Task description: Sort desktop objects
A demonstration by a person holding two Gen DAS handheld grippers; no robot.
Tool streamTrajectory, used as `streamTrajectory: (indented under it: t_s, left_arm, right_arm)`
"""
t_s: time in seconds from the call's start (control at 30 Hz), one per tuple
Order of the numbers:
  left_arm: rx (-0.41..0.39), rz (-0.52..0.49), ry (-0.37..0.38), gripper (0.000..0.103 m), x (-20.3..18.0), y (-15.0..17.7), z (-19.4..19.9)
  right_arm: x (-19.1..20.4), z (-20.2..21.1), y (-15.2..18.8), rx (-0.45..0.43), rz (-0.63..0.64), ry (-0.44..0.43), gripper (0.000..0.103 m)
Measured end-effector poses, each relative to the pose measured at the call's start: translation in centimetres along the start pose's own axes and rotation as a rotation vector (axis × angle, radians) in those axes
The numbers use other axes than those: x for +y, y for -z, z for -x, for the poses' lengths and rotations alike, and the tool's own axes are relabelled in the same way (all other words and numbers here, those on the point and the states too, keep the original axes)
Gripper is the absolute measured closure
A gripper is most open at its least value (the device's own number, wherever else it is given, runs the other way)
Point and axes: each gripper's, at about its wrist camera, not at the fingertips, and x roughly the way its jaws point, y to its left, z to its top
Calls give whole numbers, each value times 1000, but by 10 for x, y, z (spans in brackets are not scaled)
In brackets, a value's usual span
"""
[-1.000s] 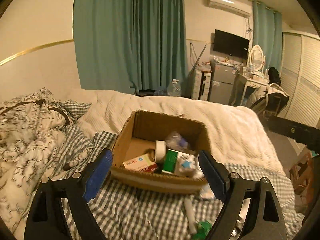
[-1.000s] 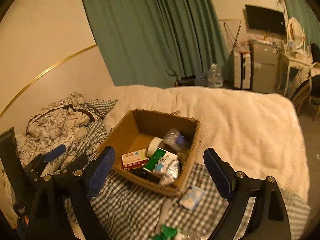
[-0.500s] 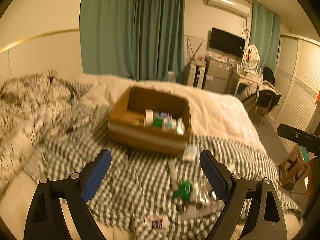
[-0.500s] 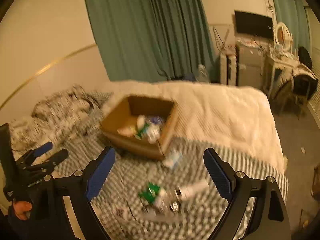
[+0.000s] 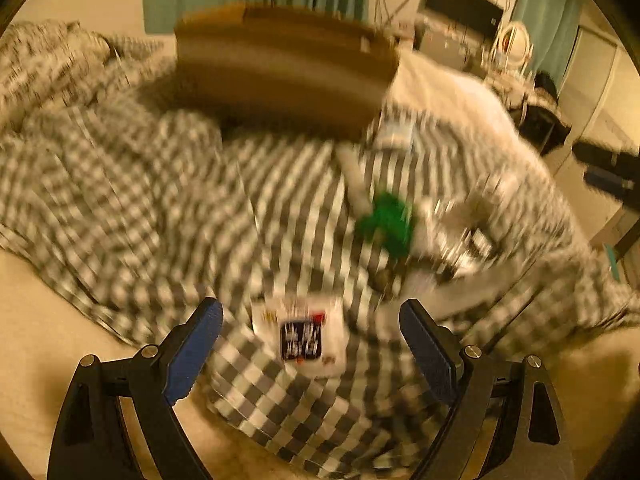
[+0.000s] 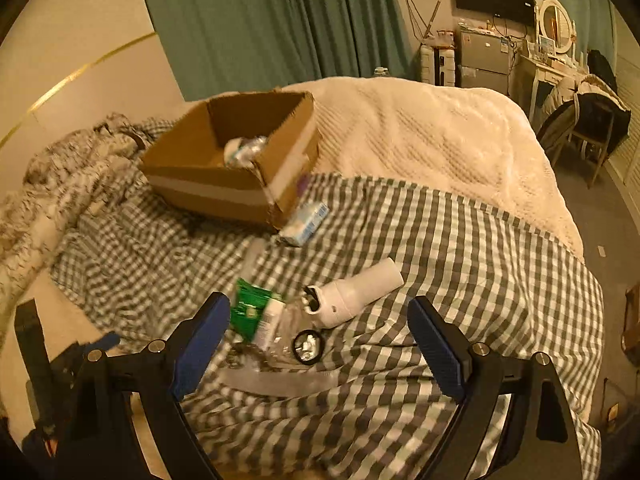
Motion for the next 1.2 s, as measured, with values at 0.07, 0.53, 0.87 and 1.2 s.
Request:
streamTrajectory:
  t_s: [0.07,0.53,0.87,1.2]
  left_arm:
    - [48,-27,-4,11,-4,4,-18]
    - [79,-71,71,78,-11,2,-37]
    - [26,-49,55,94,-9,-7,-28]
    - [6,-17,75,95,-1,-7,-27]
  right_arm:
    - [0,-18,8,17,22,11,13]
    - [22,-57,32,160,165,-6,13]
    - [35,-91,44,256,202,19,33]
    - [28,-110,57,316,205,28,86]
